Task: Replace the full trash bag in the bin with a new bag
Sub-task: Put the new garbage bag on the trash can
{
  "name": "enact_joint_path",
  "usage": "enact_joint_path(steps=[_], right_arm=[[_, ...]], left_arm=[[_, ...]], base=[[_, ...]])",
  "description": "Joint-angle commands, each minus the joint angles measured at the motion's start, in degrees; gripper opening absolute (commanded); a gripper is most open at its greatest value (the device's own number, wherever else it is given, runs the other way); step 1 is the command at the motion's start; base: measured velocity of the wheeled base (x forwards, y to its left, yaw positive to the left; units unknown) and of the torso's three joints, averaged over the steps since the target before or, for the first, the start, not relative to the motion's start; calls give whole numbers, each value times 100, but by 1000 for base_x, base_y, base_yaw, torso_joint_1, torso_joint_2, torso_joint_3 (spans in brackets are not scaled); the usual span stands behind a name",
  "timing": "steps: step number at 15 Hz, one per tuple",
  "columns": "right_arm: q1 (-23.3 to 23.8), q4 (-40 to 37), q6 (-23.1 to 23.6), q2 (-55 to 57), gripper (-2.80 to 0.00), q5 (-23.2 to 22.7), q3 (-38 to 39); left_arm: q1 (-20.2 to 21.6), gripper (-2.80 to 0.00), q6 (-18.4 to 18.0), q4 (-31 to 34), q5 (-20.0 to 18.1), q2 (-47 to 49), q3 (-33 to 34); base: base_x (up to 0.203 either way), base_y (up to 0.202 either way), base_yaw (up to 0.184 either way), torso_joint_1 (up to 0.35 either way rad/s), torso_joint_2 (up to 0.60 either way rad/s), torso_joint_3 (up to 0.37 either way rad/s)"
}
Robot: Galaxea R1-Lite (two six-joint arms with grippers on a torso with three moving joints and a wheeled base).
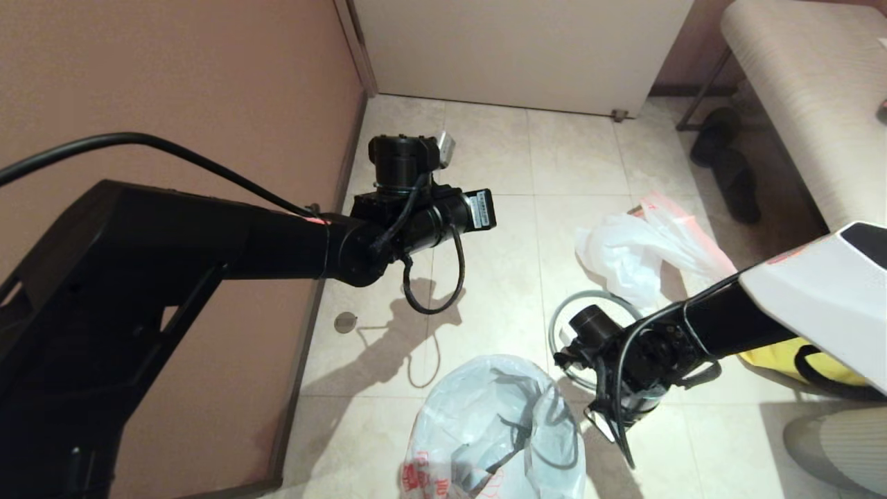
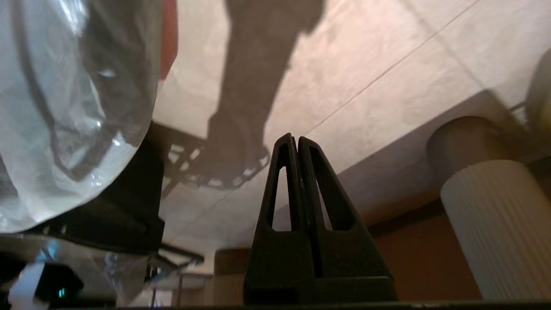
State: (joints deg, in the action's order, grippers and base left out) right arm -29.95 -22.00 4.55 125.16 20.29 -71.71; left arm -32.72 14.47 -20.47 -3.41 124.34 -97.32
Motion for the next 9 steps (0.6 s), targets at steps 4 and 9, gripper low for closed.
enact_joint_path(steps=[4,9], right_arm=[[-222,-490,29,662,-280,-467,-153],[-527,-147,-137,508,-280,-1361,-173]], left_arm=[[2,-280,12,-11,7,23,-29],[72,-280,3,-10,130,20,-113]], base=[[0,0,0,0,0,0],[0,0,0,0,0,0]])
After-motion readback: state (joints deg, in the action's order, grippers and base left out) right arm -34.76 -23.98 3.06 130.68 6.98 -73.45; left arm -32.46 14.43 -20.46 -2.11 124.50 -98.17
